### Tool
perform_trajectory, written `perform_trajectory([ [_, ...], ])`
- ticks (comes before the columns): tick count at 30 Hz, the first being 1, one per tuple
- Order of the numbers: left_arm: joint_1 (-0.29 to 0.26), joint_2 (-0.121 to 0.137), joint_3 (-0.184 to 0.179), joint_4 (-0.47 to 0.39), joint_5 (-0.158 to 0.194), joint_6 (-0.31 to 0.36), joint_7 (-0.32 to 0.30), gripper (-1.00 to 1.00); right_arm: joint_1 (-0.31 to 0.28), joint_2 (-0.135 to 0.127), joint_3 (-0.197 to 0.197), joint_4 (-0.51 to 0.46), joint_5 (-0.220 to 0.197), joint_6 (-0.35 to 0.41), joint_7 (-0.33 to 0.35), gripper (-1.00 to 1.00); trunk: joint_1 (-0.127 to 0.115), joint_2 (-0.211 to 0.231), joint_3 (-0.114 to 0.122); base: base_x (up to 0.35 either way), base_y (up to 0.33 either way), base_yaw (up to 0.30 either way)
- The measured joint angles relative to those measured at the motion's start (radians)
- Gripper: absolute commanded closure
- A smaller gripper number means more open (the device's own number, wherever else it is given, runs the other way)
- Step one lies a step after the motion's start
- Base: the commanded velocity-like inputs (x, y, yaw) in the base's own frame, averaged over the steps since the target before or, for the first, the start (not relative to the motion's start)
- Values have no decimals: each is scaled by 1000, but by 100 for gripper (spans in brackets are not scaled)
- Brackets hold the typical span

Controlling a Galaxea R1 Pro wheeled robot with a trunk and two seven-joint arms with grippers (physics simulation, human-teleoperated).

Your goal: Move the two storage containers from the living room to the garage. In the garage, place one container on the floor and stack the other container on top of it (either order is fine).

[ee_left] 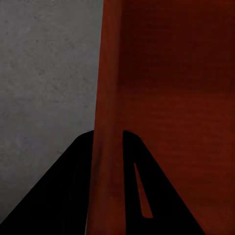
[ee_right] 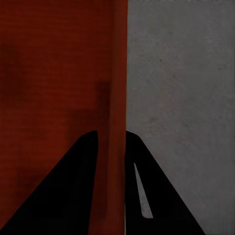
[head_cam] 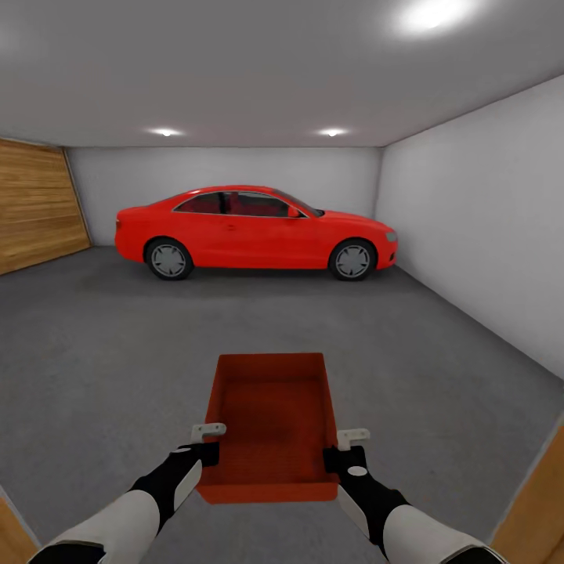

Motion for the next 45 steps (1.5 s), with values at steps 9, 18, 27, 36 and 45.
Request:
perform_trajectory([
  [9,0,-1,1,3,0,-3,0,100,0,-1,3,0,-1,0,0,100,0,0,0,5,9,56],
  [18,0,-1,1,2,0,-1,0,100,0,-1,2,0,0,1,0,100,0,0,0,0,0,5],
  [27,0,-1,1,4,1,-4,0,100,0,-1,3,0,0,0,0,100,0,0,0,156,0,0],
  [36,0,-1,1,3,1,-4,0,100,0,-1,2,0,0,0,0,100,0,0,0,312,0,0],
  [45,0,0,0,2,1,-2,-1,100,0,0,1,0,0,0,0,100,0,0,0,321,0,0],
])
